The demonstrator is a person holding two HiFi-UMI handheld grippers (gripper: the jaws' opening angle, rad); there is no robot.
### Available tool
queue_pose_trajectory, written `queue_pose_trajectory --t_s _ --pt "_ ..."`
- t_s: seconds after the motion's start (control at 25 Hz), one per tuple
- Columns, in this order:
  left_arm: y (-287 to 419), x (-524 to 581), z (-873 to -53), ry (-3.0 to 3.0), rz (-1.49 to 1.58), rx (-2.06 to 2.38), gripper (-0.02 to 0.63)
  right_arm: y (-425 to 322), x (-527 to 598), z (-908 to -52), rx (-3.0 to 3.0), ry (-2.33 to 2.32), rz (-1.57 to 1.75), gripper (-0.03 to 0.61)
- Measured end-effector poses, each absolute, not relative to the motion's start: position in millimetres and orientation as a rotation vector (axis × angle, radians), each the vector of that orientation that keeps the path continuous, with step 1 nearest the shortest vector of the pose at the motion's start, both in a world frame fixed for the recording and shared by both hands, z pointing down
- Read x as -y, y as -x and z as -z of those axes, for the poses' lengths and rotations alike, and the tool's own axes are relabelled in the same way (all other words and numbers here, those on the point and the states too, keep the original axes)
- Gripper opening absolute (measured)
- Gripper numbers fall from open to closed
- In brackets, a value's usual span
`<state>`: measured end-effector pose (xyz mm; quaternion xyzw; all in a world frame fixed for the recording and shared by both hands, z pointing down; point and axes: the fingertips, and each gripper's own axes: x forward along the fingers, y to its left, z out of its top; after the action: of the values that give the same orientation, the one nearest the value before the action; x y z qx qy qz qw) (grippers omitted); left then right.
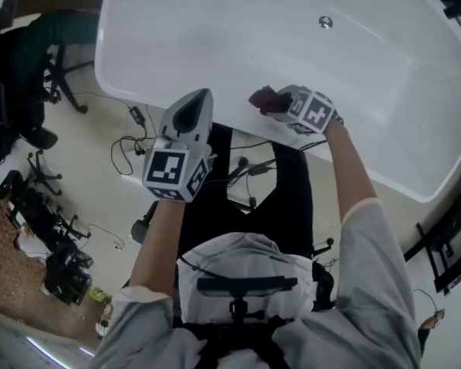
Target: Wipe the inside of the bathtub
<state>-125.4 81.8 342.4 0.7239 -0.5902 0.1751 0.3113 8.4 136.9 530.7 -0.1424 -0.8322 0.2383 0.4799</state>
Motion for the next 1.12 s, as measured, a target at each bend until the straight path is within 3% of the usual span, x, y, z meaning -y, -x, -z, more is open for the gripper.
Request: queue_pose_trajectory --t_s 0.88,1.12 --pt "143.3 -89.3 -391.3 -1.821 -0.446 1.486 0.008 86.7 -156.4 -577.8 1.956 0.423 -1.062 0.123" --pt "132.3 -84.3 -409.9 -1.829 -0.482 1.43 0.008 60.1 -156.8 -591.1 1.893 0.391 -1.053 0.118"
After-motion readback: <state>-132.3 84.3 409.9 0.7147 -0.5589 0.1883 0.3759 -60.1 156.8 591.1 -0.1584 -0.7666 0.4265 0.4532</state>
